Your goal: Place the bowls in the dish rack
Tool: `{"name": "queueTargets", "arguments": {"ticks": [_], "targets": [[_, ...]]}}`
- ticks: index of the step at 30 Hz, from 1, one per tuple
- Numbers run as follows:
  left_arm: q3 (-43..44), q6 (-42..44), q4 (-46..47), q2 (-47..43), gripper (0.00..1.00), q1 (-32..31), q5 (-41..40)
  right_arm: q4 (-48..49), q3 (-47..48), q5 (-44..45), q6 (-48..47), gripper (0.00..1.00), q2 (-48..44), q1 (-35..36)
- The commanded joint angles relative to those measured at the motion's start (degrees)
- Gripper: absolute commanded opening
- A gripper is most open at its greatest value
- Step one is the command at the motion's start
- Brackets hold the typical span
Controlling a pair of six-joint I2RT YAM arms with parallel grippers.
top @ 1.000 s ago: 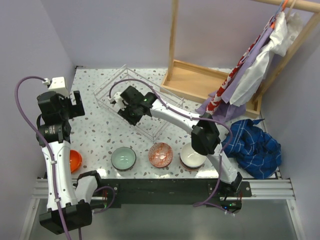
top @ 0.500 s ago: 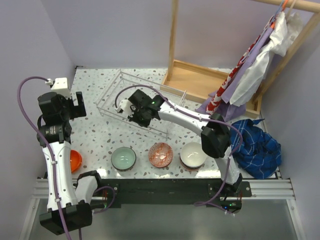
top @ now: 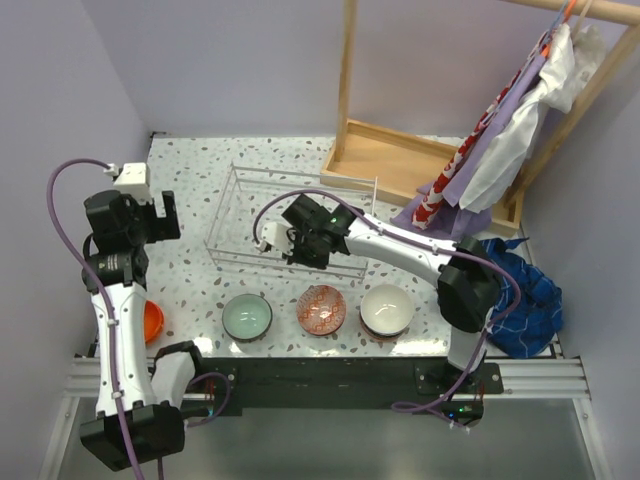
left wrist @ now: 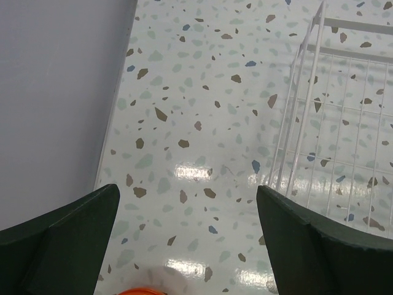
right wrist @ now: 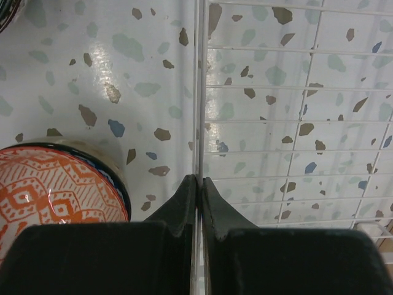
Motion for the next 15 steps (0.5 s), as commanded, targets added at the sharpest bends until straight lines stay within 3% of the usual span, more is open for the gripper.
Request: {"name": "queueTargets", "arguments": {"ticks": [1,5,9,11,15], "targets": [[-1.6,0.8,4.6,-0.9,0.99,0.5,3.6,0.1,-0.9,3.4,-1.4,0.00,-2.7,-1.5],[-1.1,1.8,3.7,-0.1,0.99,0.5,4.0,0.5,0.5,5.7,-0.5,0.00,-0.9,-2.1],[2.0,8.7,0.5,0.7,0.99,0.5,2.4,1.4,0.4,7.0,-0.8,0.02,-2.0,-2.2],[3.6,11.3,-0.1,1.2,0.99,0.5,1.6,0.9,0.8,6.5,-0.7,0.28,-4.3,-2.3],[11.3,13.2,-3.5,4.7,0.99,0.5,4.2,-3.0,5.1,2.6,0.8,0.62,-8.8,-2.2]]}}
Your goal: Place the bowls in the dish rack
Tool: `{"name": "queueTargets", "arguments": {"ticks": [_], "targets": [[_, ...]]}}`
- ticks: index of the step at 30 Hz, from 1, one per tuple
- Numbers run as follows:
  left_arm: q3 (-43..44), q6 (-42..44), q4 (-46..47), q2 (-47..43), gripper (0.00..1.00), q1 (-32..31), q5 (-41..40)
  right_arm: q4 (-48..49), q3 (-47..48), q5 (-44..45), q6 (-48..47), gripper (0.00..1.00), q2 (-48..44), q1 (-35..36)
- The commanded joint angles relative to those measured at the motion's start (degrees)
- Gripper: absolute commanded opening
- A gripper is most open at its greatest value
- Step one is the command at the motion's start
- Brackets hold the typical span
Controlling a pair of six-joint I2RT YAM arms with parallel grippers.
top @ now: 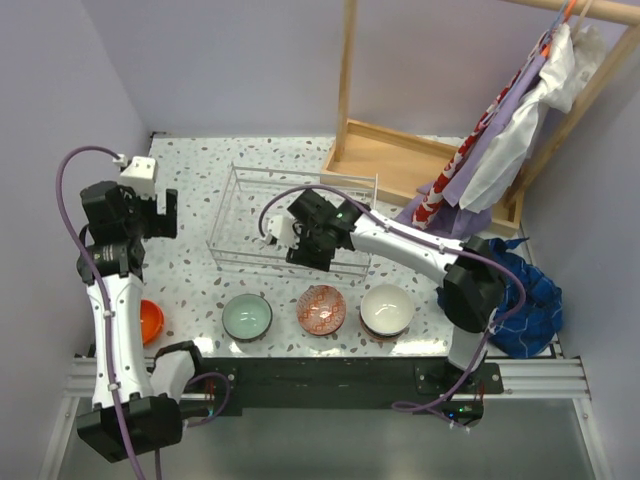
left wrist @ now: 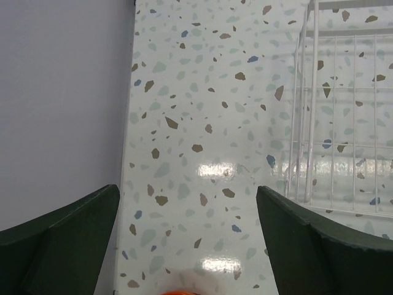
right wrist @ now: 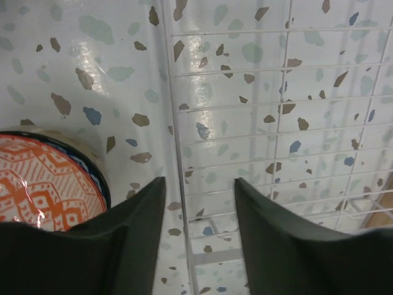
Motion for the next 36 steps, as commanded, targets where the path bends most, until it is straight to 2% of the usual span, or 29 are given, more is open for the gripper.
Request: {"name": "queueTargets", "arguments": {"ticks": [1,6,8,13,19,22,28,36], "targets": [[9.4,3.6,-2.7,3.7,0.99,0.5,2.3,-3.4,6.8,-1.3,0.6,0.67,-8.5,-0.5],[11.2,-2.5,-2.5,5.3,0.99,0.5,5.0,-6.5,4.1,-15.5,-5.3,0.68,-14.6,0.3],[11.1,-3.5,-2.5,5.8,0.98,0.5,5.7,-6.9,2.0,-16.8,-6.9,0.68,-15.5,2.3],[10.3,-5.1,-3.5,5.5,0.96,0.5,5.7,-9.5,-2.2,-12.7,-7.8,0.62,-13.4,7.0],[8.4,-5.0,-3.9,2.7,0.96,0.5,3.1,-3.8,-6.4,-11.6,-7.2,0.61,-11.9,13.2],[7.8,-6.0,-3.9,2.1,0.96,0.5,2.4,-1.6,-4.6,-12.5,-7.5,0.60,-8.1,15.8],[10.2,-9.3,-2.9,4.2,0.95,1.7,6.5,3.0,0.5,-15.1,-5.9,0.58,-1.3,19.7],[13.4,-10.0,-2.7,5.7,0.95,1.8,6.5,6.7,4.4,-16.3,-2.6,0.55,4.2,23.3]]}}
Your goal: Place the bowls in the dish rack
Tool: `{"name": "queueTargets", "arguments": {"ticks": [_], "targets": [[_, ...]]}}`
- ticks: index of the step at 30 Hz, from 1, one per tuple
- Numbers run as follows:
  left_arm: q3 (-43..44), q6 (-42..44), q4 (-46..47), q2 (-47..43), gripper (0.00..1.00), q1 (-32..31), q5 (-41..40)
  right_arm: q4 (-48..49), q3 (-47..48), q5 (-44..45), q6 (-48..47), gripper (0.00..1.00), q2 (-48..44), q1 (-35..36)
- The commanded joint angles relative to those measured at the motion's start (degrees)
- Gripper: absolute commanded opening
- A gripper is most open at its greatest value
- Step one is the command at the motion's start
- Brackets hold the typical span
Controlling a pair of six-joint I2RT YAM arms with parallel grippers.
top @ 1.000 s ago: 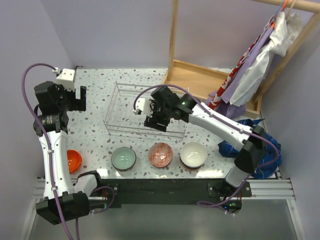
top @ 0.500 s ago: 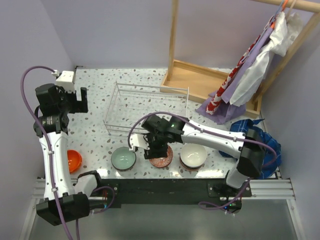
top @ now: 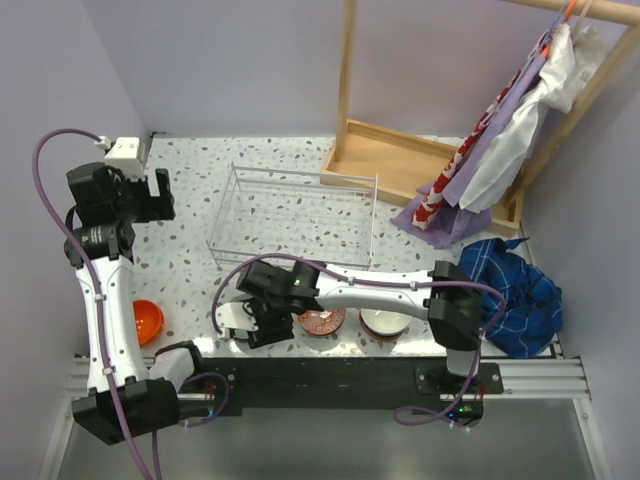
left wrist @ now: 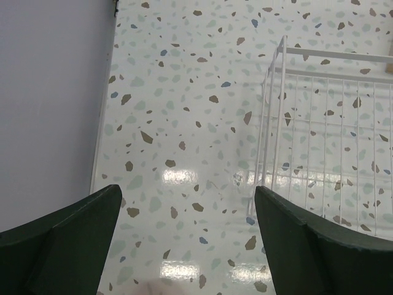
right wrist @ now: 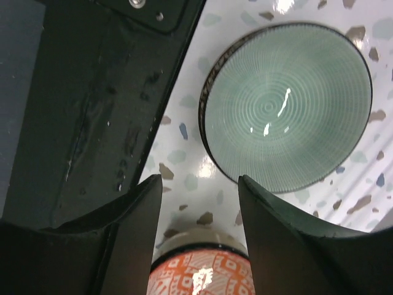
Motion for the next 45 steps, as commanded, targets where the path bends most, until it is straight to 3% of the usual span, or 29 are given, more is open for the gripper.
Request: {"name": "queueTargets", "arguments": {"ticks": [1,24,30,41,43,45], "targets": [[3.1,-2.0,1.3,-0.6,0.95,0.7,1.7,3.5,3.7,-2.1,2.4,0.55,1.6,1.2],[1.6,-4.1,2.9,0.2,0.95,2.4,4.1,6.2,4.3,1.8,4.8,0.39,6.4,1.3],[1.0,-4.5,2.9,0.0,0.95,2.5,4.8,6.1,4.9,2.1,4.9,0.21,6.5,1.3],[-0.2,-5.0,3.2,-0.8,0.95,2.7,6.0,2.8,6.1,2.2,4.1,0.03,5.2,1.2],[-0.4,-5.0,3.4,-0.8,0.95,2.7,6.3,2.8,6.4,2.1,4.4,0.02,5.2,1.2],[-0.4,-5.2,3.4,-0.6,0.95,2.7,6.5,2.9,6.7,3.4,5.2,0.09,5.8,1.2]]}}
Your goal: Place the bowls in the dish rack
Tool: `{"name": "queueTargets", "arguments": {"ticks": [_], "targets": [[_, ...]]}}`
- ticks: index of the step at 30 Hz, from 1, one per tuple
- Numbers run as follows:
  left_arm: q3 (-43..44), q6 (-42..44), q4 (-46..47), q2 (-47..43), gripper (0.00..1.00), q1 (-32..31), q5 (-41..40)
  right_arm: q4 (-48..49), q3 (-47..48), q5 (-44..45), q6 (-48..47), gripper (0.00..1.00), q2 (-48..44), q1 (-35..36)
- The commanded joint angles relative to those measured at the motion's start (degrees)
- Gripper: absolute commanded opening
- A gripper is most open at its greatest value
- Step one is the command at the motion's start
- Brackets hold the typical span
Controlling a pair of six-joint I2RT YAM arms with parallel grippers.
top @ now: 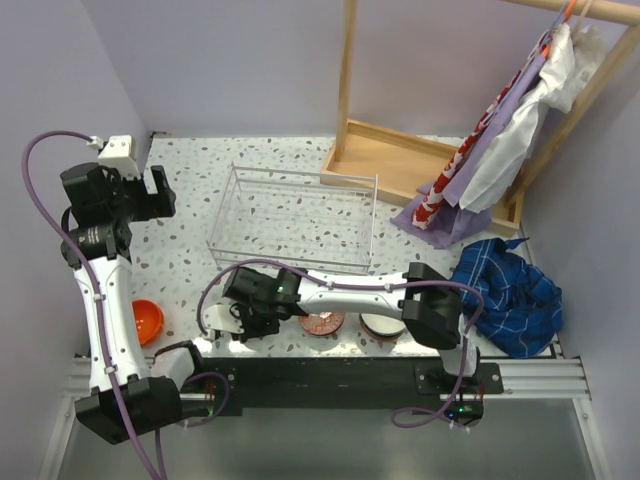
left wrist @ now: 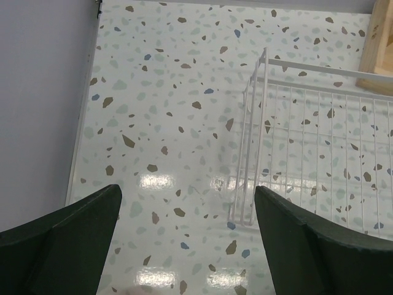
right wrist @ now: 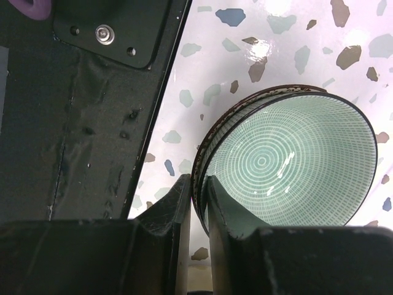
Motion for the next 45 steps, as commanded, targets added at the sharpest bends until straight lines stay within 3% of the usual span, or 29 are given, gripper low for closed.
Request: {"name": "queueTargets", "arguments": {"ticks": [1,4,6,13,19,25,32,41,45], "targets": [[-0.6,-1.4,2.4,-0.7,0.95,0.8,2.1,-1.7,3.3,1.4,1.4,0.10,-0.6,0.0],[-0.7,-1.5,2.5,-0.5,0.95,0.7,2.5,-1.7,3.7,1.6,1.7,0.15,-0.3,0.0],[-0.6,-1.6,2.7,-0.2,0.95,0.7,2.8,-2.0,3.9,1.9,2.2,0.25,-0.1,0.0],[-1.1,-1.9,3.2,0.0,0.95,0.8,3.5,-3.1,4.0,0.9,2.2,0.30,0.1,0.0],[-1.7,-2.1,3.4,0.1,0.95,0.7,3.8,-3.2,3.9,0.2,2.5,0.22,0.4,0.0],[-2.1,-2.1,3.7,0.2,0.95,0.7,4.1,-2.8,4.0,0.6,2.6,0.24,1.0,0.0],[-1.8,-2.1,3.6,0.2,0.95,0.7,4.3,-4.9,5.1,-1.0,2.1,0.00,-0.5,0.0],[-0.6,-2.1,4.4,1.4,0.94,0.7,6.1,-12.0,11.5,-1.4,2.5,0.00,-7.5,-1.3],[1.9,-2.1,4.8,3.1,0.93,0.7,6.7,-13.1,18.8,-4.0,7.8,0.00,-9.5,-6.5]]}}
